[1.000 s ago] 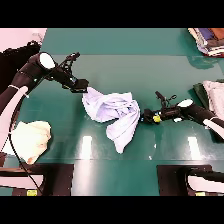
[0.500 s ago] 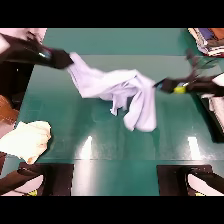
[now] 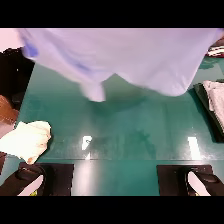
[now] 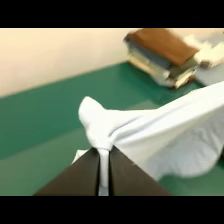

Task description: Fold the shirts.

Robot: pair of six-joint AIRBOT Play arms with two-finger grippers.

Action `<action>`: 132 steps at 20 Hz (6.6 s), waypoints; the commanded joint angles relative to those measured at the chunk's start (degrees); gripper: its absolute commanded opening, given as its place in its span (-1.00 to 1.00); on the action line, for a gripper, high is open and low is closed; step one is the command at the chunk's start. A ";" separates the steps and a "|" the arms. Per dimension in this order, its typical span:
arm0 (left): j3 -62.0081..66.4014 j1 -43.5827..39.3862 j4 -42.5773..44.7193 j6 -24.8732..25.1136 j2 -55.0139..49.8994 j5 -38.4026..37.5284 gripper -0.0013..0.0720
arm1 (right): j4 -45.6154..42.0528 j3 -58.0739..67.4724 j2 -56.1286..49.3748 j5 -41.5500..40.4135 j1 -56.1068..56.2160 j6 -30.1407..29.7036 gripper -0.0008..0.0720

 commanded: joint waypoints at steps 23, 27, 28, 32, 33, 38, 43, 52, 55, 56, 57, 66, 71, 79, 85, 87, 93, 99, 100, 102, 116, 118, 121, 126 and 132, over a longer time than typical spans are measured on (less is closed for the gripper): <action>-25.40 0.07 12.15 1.44 -41.86 14.73 -0.88 | -22.03 21.64 -60.19 4.15 16.35 10.34 -0.94; -24.46 0.44 13.00 0.33 -42.64 15.74 0.68 | -21.09 21.66 -60.61 2.10 16.15 10.34 -0.01; -23.06 1.11 13.51 -0.09 -42.64 13.14 0.68 | -20.50 21.64 -60.06 2.21 15.74 10.34 0.03; -18.05 7.10 13.53 -0.44 -39.87 -6.12 0.68 | -19.71 21.59 -54.21 9.79 12.37 8.83 0.03; -19.17 8.98 13.51 -0.44 -37.99 -8.61 0.68 | -19.71 21.57 -52.43 12.72 11.28 7.67 0.03; -39.01 13.03 13.31 -0.07 -24.61 -9.51 0.68 | -19.56 21.55 -44.09 24.44 6.40 6.27 0.03; -60.87 13.03 5.22 0.09 -18.03 -2.51 0.68 | -19.47 11.82 -33.97 24.24 2.62 6.27 0.03; -70.27 12.85 -5.35 4.02 -18.12 9.94 0.68 | -19.52 -16.70 -17.77 20.59 -7.61 6.27 0.03; -70.16 12.85 -8.20 3.96 -18.12 12.35 -0.20 | -20.39 -25.09 -13.64 20.57 -12.81 6.27 0.03; -70.07 12.85 -8.96 4.09 -18.12 12.70 -0.67 | -21.53 -28.04 -12.26 20.57 -14.75 6.27 0.02; -70.07 12.85 -9.99 4.13 -18.10 13.03 -0.89 | -24.02 -31.21 -10.82 20.61 -16.81 6.32 0.02; -69.96 12.85 -10.54 7.54 -17.64 11.89 -0.89 | -31.34 -55.63 -11.02 17.66 -22.75 6.49 0.23; -69.96 12.85 -10.49 7.56 -17.64 11.89 -0.89 | -28.52 -55.54 -15.45 11.41 -17.68 8.87 0.23; -68.67 12.85 -10.25 7.45 -17.57 10.45 -0.89 | -28.39 -54.49 -19.15 12.46 -8.07 10.05 -0.70; -54.55 12.85 -7.06 5.38 -5.70 6.69 -0.89 | -28.41 -46.73 -6.14 11.85 -5.55 10.10 -0.94; -46.49 12.85 -6.43 5.40 -0.94 5.22 -0.89 | -27.87 -37.64 -1.62 11.32 -5.55 10.38 -0.94; -13.16 12.85 -6.14 3.96 6.03 4.74 -0.89 | -27.54 -1.73 5.11 2.97 -5.66 10.38 -0.94; 13.44 12.85 -5.35 0.98 6.03 4.55 -0.89 | -29.66 26.10 3.28 3.82 -5.73 10.58 -0.94; 14.60 12.85 -4.87 0.98 6.03 4.70 -0.89 | -31.06 29.99 1.79 6.10 -5.79 11.17 -0.94; 14.10 12.85 -2.89 0.46 5.73 4.07 -0.89 | -32.13 35.41 -1.88 10.82 -5.77 12.52 -0.94; -25.64 12.85 -1.73 1.86 -28.52 -2.56 -0.89 | -31.54 7.21 -38.27 18.12 -1.99 12.61 -0.94; -25.62 12.85 -2.23 3.04 -35.65 3.13 -0.89 | -31.54 7.56 -44.52 13.84 -0.44 12.59 -0.94; -21.94 12.85 -5.31 4.37 -41.53 12.59 -0.89 | -31.56 14.91 -52.87 10.64 0.90 12.63 -0.94; -16.39 12.92 -3.85 5.75 -42.21 12.48 -0.89 | -32.87 24.55 -57.31 12.28 0.92 12.52 -0.94; -23.65 12.37 0.35 6.05 -41.92 -2.49 -0.89 | -38.07 12.07 -51.04 11.91 0.90 12.37 -0.94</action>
